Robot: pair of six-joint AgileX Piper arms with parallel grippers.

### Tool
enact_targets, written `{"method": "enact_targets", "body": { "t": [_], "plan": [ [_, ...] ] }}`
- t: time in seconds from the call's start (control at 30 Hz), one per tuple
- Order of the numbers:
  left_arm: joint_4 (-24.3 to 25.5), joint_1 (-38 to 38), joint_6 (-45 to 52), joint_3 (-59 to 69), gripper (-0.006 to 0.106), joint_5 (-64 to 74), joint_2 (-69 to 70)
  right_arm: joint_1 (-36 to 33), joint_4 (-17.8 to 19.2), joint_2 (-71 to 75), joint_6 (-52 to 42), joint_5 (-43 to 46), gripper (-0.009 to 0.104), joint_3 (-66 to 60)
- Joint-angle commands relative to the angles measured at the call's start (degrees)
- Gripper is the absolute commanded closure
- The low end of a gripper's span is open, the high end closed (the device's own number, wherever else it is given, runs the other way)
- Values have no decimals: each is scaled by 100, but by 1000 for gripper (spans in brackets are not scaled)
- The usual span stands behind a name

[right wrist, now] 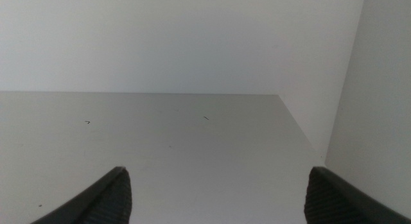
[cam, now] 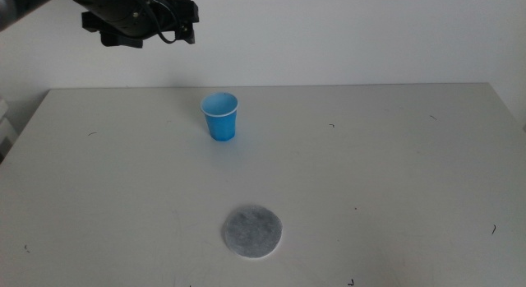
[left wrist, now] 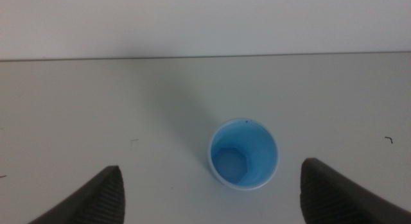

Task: Place an empty cup on a cup mat.

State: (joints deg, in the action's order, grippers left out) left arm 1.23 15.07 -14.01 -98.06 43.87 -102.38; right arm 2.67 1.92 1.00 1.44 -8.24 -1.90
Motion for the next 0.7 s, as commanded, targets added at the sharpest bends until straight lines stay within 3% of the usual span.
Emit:
{"method": "enact_targets", "body": {
  "t": [0.0, 0.67],
  "plan": [
    [-123, 124, 4, -567, -2, 29, -18, -11, 52, 110, -49, 446, 1, 66],
    [45, 233, 23, -1084, -2, 867, -834, -11, 52, 110, -49, 446, 1, 66]
  ]
}}
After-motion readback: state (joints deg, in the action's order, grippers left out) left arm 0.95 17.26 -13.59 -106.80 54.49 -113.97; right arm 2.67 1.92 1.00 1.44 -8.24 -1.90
